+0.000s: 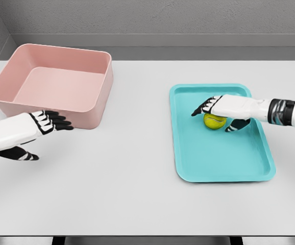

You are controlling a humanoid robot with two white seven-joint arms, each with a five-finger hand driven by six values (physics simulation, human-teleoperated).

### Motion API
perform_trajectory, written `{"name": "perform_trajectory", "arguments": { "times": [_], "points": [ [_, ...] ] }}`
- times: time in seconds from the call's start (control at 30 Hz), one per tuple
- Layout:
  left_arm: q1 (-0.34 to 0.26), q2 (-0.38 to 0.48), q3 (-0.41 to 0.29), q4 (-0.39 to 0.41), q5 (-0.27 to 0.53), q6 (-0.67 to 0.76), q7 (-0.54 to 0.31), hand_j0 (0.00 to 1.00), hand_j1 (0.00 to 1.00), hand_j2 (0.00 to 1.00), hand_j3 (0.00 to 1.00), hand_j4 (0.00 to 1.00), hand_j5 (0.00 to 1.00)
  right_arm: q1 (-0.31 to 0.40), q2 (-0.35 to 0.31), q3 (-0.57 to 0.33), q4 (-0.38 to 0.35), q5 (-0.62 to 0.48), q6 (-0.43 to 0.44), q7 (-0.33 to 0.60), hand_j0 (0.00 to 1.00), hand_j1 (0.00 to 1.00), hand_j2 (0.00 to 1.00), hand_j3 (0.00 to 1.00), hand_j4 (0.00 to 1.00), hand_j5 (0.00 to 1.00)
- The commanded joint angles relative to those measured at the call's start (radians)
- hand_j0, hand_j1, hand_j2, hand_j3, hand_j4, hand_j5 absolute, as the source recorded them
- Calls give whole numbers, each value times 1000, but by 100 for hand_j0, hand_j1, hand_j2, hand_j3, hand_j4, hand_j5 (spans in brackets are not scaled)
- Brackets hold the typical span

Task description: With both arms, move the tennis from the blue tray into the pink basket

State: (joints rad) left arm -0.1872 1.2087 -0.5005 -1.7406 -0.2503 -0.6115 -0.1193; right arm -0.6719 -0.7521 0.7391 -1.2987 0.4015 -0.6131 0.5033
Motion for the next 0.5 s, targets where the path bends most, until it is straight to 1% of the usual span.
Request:
{"name": "perform_trajectory", "arguments": {
  "times": [0.0, 0.27, 0.33, 0.47],
  "points": [
    [0, 17, -10, 1, 3, 1, 0, 100, 100, 100, 100, 100, 100, 0, 5, 2, 7, 5, 2, 0, 87, 87, 87, 87, 87, 87],
    [-3, 20, -9, 9, -3, 1, -2, 100, 100, 100, 100, 100, 100, 0, 5, 2, 12, 8, 2, 0, 76, 76, 76, 76, 76, 76],
    [-3, 20, -9, 9, -15, 1, -2, 100, 100, 100, 100, 100, 100, 0, 5, 2, 24, 8, 2, 0, 75, 75, 75, 75, 75, 75],
    [-6, 20, -9, 9, -14, 1, -2, 100, 100, 100, 100, 100, 100, 0, 5, 2, 27, 8, 2, 1, 75, 75, 75, 75, 75, 75]
  ]
}}
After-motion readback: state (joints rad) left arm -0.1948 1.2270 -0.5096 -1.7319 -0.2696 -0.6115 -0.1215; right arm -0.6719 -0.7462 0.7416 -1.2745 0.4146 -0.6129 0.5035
